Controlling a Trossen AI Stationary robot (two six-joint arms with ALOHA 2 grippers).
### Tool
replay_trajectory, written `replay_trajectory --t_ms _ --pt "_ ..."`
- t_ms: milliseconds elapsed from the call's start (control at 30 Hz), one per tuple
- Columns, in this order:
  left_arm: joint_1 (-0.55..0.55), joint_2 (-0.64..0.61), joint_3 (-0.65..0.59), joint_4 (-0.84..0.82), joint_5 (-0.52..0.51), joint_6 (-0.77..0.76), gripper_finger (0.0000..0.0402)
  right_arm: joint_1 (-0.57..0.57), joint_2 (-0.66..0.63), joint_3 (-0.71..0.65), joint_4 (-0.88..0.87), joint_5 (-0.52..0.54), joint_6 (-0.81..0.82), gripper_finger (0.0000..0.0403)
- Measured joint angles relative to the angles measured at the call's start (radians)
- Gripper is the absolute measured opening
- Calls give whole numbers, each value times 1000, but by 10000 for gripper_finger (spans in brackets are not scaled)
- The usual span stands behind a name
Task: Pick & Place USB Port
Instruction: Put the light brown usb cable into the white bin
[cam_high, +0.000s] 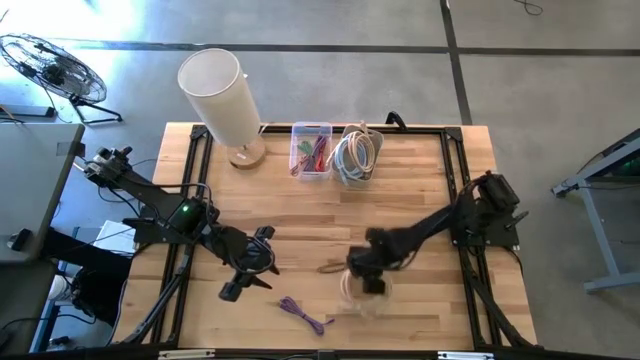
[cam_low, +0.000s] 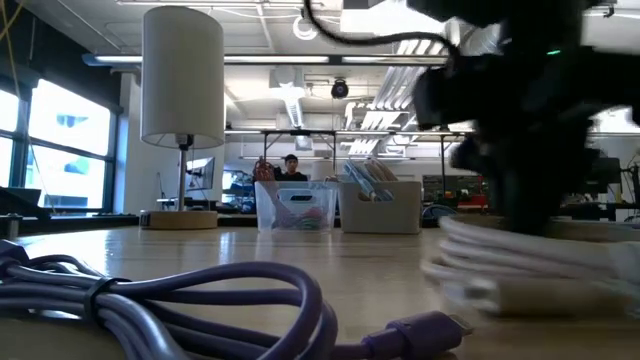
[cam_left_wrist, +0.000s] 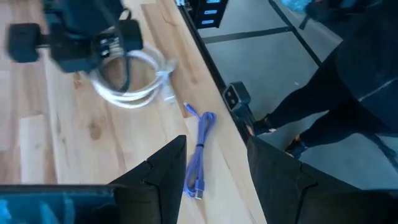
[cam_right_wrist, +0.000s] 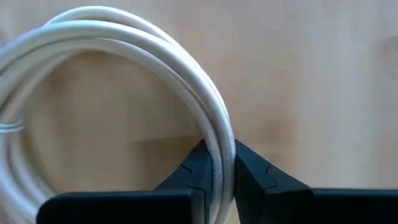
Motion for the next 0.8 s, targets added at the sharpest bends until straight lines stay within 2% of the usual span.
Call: replay_trajectory --t_ms 67,233,400,533,667,800 --pt "0 0 0 0 -23 0 166 -10 1 56 -89 64 -43 31" --pt "0 0 0 0 -90 0 166 -29 -1 219 -326 146 -153 31" --pt "0 0 0 0 -151 -1 166 -45 -2 392 -578 289 -265 31" --pt "0 0 -1 7 -273 -137 166 -56 -24 489 -787 434 -301 31" --pt "1 0 -1 -2 -357 -128 166 -103 -129 496 -825 524 -320 31" --pt "0 0 -1 -2 -447 -97 166 -185 -286 450 -738 518 -377 31"
